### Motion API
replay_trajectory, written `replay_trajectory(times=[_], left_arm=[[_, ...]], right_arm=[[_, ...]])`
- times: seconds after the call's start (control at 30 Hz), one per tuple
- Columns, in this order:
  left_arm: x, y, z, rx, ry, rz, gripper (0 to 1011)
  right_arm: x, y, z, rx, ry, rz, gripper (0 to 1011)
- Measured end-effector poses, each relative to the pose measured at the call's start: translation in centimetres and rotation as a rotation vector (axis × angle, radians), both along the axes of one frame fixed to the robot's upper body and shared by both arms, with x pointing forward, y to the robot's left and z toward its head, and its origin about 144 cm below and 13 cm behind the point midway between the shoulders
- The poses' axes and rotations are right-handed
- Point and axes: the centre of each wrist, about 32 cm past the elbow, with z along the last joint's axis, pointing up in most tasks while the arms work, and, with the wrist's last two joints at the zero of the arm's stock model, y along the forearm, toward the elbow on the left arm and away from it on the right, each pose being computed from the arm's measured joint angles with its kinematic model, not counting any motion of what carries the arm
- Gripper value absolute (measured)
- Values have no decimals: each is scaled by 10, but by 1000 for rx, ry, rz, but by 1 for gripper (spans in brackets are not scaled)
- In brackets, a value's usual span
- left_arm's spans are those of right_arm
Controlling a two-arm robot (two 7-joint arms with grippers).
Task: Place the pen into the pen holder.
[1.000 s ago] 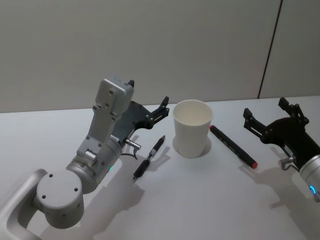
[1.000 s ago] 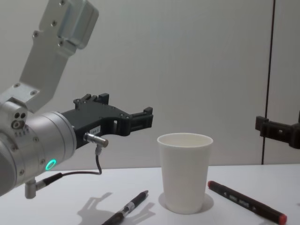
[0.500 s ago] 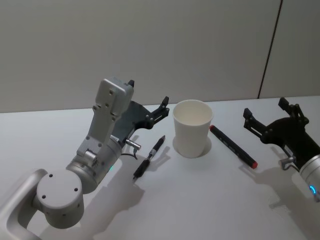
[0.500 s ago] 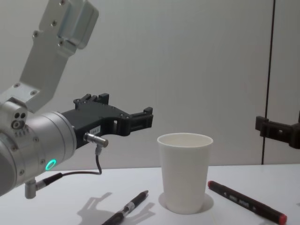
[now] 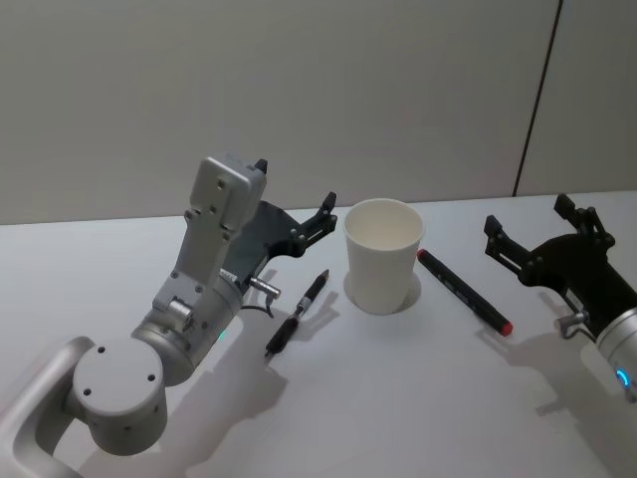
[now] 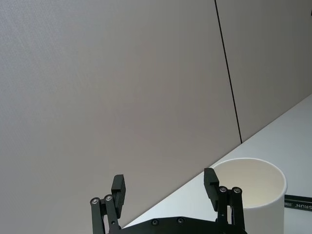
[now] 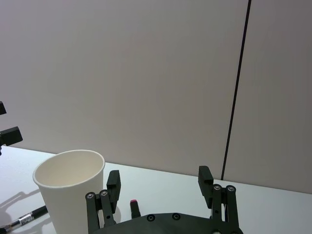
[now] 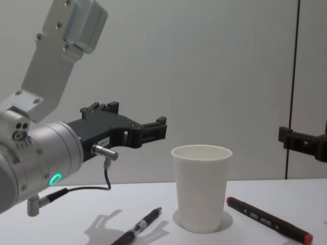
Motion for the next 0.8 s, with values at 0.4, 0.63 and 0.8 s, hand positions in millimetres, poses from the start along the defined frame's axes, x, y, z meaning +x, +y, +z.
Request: replay_trajectory(times=[0.4, 0.63, 0.8], left_arm=[[0, 0, 0, 0, 0, 0, 1001], [0, 0, 0, 0, 0, 0, 1001], [0, 0, 0, 0, 0, 0, 1001]], right_arm=[[0, 0, 0, 0, 0, 0, 1001], [0, 0, 0, 0, 0, 0, 1001], [0, 0, 0, 0, 0, 0, 1001]])
